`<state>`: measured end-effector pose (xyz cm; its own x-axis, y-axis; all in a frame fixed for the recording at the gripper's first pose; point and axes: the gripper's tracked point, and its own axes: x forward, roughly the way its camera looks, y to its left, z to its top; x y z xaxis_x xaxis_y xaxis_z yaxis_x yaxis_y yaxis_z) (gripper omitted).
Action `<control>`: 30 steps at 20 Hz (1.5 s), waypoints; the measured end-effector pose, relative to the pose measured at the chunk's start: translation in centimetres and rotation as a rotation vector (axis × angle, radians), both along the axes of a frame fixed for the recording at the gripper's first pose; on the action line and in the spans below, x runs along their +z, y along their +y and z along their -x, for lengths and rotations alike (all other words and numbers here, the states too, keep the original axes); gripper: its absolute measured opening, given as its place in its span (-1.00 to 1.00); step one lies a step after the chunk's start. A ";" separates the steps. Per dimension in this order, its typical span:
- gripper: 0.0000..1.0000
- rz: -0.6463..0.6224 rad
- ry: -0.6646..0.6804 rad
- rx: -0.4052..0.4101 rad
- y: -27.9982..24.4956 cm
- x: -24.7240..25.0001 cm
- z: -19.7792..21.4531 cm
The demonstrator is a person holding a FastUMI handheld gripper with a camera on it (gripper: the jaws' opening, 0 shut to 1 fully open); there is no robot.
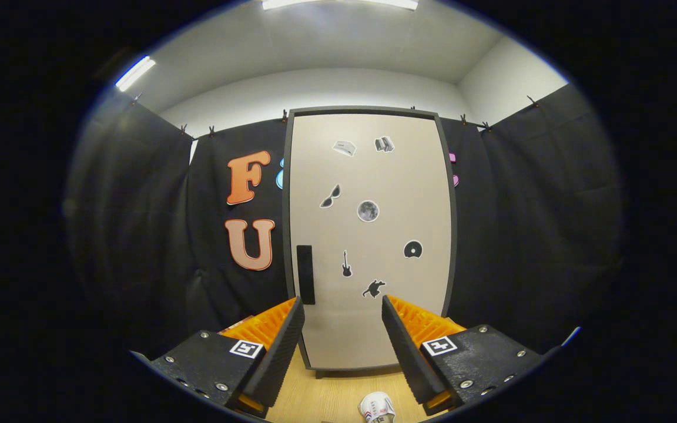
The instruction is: Open the shoe cabinet door, grab the shoes and put them into the shoe cabinet, then close the shoe cabinet door.
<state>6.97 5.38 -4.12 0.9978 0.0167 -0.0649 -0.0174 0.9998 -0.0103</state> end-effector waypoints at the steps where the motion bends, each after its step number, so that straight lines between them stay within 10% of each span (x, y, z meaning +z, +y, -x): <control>1: 0.67 -0.001 0.003 0.001 0.4 -0.3 -0.4; 30: 0.60 0.076 0.010 0.052 7.1 -6.1 -17.9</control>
<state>24.92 12.43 -10.19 0.9949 0.0636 -0.0779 -0.0702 0.9938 -0.0858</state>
